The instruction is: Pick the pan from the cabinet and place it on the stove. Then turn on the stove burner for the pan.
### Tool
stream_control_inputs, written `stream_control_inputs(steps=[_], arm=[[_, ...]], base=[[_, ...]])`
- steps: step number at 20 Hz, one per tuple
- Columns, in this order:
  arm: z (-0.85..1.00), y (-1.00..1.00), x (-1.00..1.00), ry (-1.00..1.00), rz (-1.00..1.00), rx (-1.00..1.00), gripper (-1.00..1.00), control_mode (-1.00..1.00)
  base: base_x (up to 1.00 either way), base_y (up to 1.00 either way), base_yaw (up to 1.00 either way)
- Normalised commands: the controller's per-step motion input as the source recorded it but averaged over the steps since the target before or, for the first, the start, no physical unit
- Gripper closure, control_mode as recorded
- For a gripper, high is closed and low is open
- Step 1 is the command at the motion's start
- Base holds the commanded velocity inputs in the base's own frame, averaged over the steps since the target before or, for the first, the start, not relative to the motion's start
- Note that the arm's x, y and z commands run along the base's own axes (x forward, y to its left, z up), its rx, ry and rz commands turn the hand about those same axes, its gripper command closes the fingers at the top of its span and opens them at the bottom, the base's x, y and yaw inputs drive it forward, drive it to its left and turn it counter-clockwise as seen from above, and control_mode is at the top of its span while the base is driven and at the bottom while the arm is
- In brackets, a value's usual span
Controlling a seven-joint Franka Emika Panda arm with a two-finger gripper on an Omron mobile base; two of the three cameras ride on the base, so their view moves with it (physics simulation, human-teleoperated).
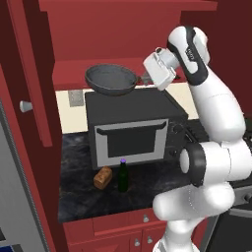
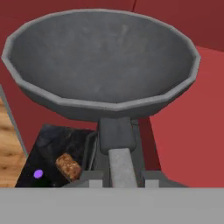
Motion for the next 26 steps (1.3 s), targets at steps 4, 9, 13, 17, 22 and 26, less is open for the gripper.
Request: stream_control_inputs(steps=[4,9,13,17,22,26], arm=[[-0.12,0.0,-0.9,-0.08,-0.06,0.01,1.0,-1.0],[0.0,0.0,-0.82,0.0,-0.06,0.02,1.0,-1.0],[-0.03,0.01,-0.83,0.0,-0.06,0.0,1.0,-1.0],[-0.13,0.02,-0.77,0.0,-0.05,0.0,1.0,-1.0],[-0.29,0.02,-0.69,0.0,-0.05,0.0,1.0,-1.0],[-0.35,0.0,-0.67,0.0,-0.03,0.0,1.0,-1.0]], base=[[0.0,0.0,0.0],[0.0,0.0,0.0],[0.0,0.0,0.0],[0.0,0.0,0.0],[0.0,0.0,0.0],[0.0,0.0,0.0]])
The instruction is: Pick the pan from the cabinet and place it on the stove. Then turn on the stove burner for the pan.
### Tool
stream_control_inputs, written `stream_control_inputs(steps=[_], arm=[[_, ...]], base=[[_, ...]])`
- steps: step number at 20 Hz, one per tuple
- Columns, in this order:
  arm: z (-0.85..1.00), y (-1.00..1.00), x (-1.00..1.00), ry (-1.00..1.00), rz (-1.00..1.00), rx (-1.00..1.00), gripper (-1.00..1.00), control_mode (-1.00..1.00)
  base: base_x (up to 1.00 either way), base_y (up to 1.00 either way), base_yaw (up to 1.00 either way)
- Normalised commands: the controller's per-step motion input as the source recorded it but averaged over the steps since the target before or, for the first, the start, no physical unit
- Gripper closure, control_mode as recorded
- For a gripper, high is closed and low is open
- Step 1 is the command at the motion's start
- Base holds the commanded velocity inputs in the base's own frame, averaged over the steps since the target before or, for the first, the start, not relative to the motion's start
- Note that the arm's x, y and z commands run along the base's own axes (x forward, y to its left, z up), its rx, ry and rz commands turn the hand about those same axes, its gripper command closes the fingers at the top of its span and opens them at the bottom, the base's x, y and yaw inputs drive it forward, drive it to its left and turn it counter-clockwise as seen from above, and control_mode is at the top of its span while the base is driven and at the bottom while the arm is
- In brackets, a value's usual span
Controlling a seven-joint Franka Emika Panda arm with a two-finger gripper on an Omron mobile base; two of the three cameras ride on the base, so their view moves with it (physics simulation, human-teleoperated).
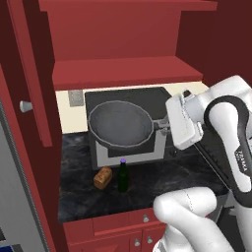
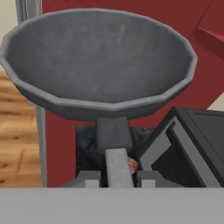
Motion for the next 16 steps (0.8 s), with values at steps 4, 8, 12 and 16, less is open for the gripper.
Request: stream_control_inputs(steps=[4,8,12,16], arm=[[-0.29,0.02,-0.49,0.0,-0.02,0.0,1.0,-1.0],[-0.02,0.03,-0.13,0.0,0.0,0.0,1.0,-1.0],[0.0,0.0,0.0,0.0,0.0,0.0,1.0,-1.0],[-0.02,0.0,-0.16,-0.02,0.0,0.0,1.0,-1.0]], base=[[0.0,0.0,0.0],[0.0,0.0,0.0],[0.0,0.0,0.0],[0.0,0.0,0.0]])
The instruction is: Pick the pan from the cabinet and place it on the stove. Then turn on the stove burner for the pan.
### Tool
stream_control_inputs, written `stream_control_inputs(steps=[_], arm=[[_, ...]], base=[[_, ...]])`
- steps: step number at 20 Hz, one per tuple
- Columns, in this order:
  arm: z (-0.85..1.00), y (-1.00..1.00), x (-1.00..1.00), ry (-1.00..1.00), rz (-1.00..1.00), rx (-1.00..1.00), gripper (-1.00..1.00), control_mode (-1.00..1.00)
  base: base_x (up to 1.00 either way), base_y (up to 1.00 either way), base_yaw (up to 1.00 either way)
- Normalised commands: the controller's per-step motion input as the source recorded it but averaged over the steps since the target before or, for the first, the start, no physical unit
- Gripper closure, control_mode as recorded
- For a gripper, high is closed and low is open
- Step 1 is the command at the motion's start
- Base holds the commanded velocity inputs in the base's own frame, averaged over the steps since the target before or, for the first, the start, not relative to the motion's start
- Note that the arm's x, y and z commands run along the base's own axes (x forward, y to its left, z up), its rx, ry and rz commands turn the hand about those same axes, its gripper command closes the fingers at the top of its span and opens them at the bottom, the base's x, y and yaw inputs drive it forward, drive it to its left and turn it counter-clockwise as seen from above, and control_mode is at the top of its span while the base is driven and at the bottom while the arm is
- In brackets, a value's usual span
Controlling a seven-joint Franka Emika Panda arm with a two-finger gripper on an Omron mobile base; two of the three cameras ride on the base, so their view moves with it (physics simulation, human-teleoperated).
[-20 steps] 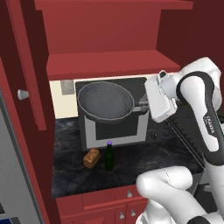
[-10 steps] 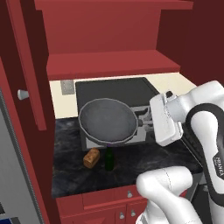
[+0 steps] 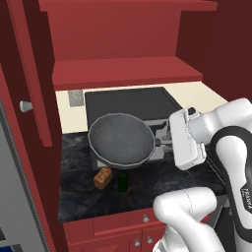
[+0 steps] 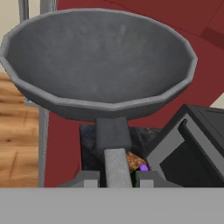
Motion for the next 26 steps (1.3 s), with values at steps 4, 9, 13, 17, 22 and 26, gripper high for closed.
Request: stream_control_inputs(steps=[4,9,13,17,22,26], arm=[[-0.03,-0.01,-0.17,0.0,-0.01,0.0,1.0,1.0],[0.0,0.0,0.0,0.0,0.0,0.0,1.0,1.0],[0.0,0.0,0.0,0.0,0.0,0.0,1.0,1.0],[0.0,0.0,0.0,0.0,0.0,0.0,1.0,1.0],[0.0,0.0,0.0,0.0,0.0,0.0,1.0,1.0],[0.0,0.0,0.0,0.0,0.0,0.0,1.0,1.0]], base=[[-0.26,-0.13,-0.03],[-0.54,-0.16,-0.08],[-0.55,-0.33,-0.07],[-0.42,-0.51,-0.09],[-0.22,-0.65,-0.18],[-0.04,-0.58,-0.22]])
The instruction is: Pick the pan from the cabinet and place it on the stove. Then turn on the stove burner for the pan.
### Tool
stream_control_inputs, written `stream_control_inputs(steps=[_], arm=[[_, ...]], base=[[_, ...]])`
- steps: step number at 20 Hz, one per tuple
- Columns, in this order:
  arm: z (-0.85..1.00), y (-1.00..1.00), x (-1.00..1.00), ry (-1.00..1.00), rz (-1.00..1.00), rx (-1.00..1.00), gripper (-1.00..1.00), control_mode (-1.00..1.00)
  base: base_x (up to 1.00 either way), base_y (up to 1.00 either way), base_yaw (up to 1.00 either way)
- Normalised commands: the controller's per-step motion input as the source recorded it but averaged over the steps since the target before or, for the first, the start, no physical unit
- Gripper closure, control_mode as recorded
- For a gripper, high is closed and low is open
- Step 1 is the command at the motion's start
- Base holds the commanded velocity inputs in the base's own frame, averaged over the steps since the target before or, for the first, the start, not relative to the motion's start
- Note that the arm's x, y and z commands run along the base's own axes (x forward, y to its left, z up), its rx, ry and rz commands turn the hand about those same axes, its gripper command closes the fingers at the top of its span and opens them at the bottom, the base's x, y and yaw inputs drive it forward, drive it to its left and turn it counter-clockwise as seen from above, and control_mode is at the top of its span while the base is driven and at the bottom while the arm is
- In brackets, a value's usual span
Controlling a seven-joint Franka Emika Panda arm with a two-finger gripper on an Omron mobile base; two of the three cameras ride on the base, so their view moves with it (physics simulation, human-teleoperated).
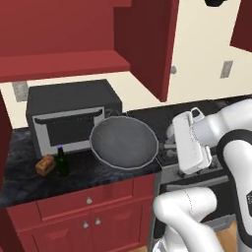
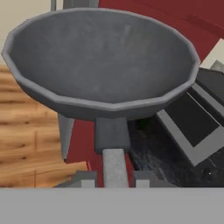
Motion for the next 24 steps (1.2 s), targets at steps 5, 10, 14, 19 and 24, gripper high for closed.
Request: stream_control_inputs(steps=[5,10,14,19,24], arm=[[0.0,0.0,0.0,0.0,0.0,0.0,1.0,1.0],[0.0,0.0,0.0,0.0,0.0,0.0,1.0,1.0],[0.0,0.0,0.0,0.0,0.0,0.0,1.0,1.0],[0.0,0.0,0.0,0.0,0.0,0.0,1.0,1.0],[0.0,0.0,0.0,0.0,0.0,0.0,1.0,1.0]], base=[[-0.28,-0.64,-0.19],[-0.34,-0.63,-0.15],[-0.16,-0.69,-0.14],[-0.03,-0.66,-0.15],[0.0,-0.61,-0.13]])
